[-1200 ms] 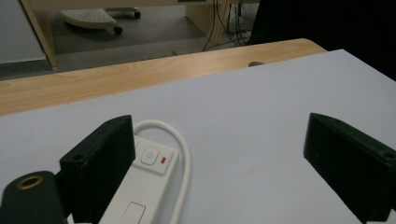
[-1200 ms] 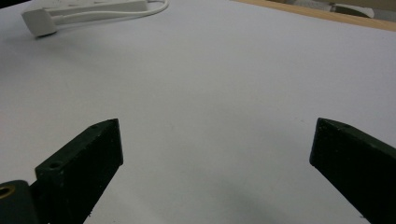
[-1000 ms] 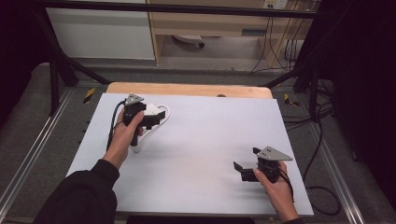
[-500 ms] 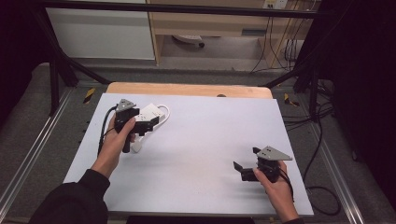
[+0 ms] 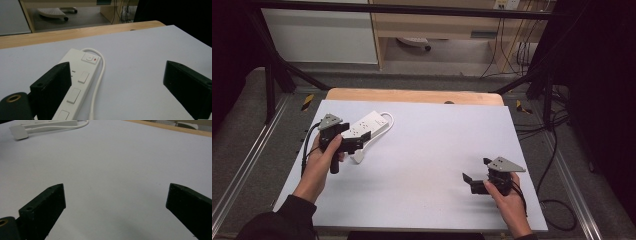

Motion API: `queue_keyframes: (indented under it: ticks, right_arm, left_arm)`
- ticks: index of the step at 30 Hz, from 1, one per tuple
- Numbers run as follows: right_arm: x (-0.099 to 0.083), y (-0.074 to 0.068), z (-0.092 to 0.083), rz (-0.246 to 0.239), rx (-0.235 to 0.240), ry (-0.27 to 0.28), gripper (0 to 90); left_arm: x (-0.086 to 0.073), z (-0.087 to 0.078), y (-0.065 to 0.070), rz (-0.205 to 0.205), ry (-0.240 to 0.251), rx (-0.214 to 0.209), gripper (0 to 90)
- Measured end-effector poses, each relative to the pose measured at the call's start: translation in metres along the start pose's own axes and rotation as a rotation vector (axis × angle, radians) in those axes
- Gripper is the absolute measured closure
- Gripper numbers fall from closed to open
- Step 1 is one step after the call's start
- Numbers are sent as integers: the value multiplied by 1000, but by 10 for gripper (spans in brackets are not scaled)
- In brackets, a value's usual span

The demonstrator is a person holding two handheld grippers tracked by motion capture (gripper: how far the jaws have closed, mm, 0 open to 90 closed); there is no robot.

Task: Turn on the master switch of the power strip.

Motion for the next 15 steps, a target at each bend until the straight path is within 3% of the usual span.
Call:
queue_keyframes:
  ticks: [15]
  right_arm:
    - [1,2,-2,2,-11,9,31]
  left_arm:
    - [-10,-29,-10,-13,18,-4,70]
Point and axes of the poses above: each handheld gripper's, and its own axes: z roughly forward along the jaws, x roughly out of its top, y roughly to its right, the point moved 8 cm from there along z, roughly forward along the jaws, and after that the axes turned 9 degrees about x, right-handed, at the moved point
